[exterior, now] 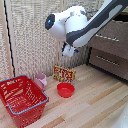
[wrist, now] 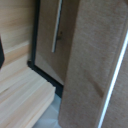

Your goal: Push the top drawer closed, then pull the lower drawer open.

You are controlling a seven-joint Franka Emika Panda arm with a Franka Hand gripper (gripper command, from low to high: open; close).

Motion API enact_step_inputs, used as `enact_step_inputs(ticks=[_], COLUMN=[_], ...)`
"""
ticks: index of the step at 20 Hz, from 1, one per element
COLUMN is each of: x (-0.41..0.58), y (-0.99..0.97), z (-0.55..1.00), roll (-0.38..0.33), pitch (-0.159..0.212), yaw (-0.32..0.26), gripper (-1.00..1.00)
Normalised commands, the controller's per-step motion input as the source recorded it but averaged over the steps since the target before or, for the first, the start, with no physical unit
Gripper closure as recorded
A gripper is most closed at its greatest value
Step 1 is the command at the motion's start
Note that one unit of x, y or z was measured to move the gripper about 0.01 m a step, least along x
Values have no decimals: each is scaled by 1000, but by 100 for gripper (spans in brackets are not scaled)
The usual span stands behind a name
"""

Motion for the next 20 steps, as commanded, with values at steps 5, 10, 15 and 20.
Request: enact_step_inputs(ticks=[5,10,15,20], x=[65,-40,-103,-4], y=[-133,-260,-295,-341], z=[78,171,297,119], roll=[-374,-319,-215,-155], pitch=[17,28,4,-30], yaw=[-35,-83,-96,-35], gripper=[-100,-100,-100,-100])
